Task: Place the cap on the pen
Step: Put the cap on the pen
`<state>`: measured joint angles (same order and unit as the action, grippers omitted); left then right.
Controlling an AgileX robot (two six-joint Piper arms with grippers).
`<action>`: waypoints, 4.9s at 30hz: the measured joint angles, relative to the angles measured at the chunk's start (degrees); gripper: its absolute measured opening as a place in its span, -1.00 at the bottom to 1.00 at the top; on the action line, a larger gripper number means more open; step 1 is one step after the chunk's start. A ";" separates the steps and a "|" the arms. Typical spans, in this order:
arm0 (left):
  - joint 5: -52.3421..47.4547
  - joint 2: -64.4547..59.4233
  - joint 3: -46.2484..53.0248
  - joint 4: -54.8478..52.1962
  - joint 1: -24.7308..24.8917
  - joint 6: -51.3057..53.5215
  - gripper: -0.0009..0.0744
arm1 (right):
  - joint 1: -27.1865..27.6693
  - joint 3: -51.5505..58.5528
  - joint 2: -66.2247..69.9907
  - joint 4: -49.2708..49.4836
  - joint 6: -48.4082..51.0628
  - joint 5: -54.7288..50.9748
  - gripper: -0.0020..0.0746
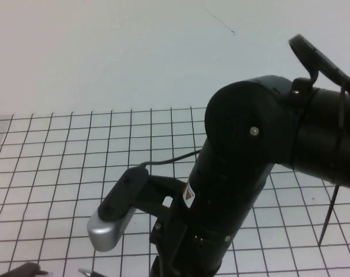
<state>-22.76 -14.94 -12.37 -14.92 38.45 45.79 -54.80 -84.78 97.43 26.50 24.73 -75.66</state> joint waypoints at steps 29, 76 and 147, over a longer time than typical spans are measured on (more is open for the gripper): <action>0.39 0.00 0.79 11.89 0.00 17.83 -0.76 | -1.29 0.21 3.25 1.45 6.85 1.18 -0.95; 3.41 0.00 3.47 17.49 0.00 28.03 -0.76 | -1.29 -0.84 7.95 2.86 7.52 2.80 -0.95; 2.06 0.00 5.01 13.59 0.00 24.46 -0.76 | -1.28 -0.87 8.67 5.19 6.36 0.02 -0.95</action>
<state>-20.70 -14.94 -7.36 -1.33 38.45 70.25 -56.08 -85.65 106.09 31.69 31.09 -75.64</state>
